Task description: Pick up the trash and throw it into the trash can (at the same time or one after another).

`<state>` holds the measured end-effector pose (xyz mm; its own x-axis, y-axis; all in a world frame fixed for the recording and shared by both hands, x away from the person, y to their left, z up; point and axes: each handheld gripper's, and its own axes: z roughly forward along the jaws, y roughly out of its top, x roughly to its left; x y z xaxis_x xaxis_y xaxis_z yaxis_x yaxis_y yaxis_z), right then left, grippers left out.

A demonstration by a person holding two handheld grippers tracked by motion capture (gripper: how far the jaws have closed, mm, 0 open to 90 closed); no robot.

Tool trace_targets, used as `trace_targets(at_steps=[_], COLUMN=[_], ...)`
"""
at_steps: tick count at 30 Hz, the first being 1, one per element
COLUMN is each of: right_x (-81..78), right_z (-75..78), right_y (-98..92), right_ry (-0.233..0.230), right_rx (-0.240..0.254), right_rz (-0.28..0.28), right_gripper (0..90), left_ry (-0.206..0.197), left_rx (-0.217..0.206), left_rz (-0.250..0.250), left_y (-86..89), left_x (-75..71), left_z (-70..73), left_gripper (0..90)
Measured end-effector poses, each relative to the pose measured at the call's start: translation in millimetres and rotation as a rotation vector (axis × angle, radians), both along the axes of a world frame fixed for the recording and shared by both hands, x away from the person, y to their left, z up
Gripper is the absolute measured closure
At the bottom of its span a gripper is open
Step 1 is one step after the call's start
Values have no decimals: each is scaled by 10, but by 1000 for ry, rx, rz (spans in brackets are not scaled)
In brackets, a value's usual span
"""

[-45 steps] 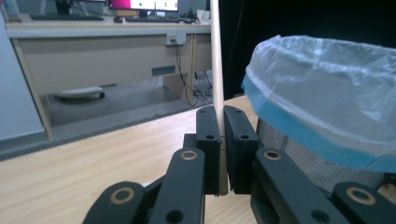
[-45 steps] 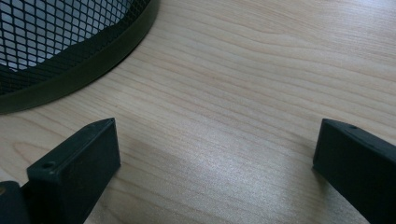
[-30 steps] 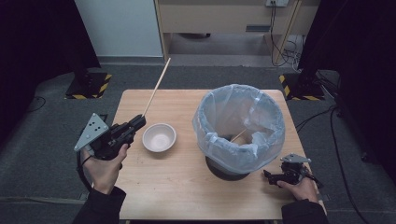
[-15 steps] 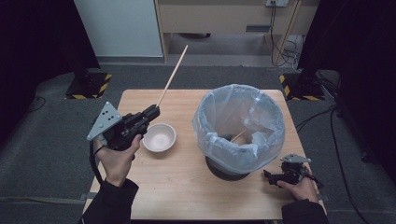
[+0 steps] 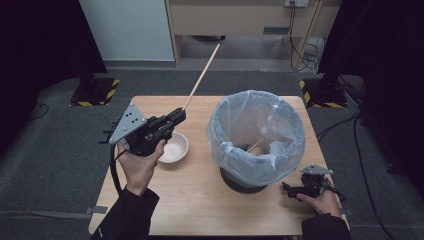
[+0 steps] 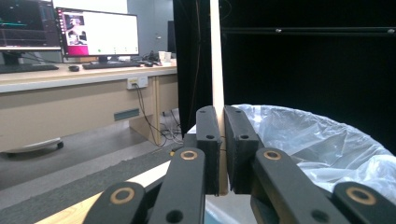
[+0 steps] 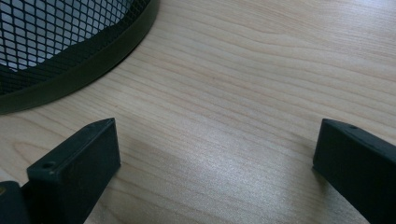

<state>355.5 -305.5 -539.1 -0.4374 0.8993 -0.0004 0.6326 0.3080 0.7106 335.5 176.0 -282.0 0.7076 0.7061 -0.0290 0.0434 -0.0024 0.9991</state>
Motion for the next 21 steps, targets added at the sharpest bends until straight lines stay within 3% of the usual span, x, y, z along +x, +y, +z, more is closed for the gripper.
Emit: trace_targets(at_steps=[21], right_x=[0], right_z=[0], right_y=[0], right_ry=[0], right_rx=[0], right_rz=[0], right_gripper=[8], left_ry=[-6], left_rx=[7], left_rz=[-105], left_y=[-573], left_x=[103], left_z=[92], left_gripper=[850])
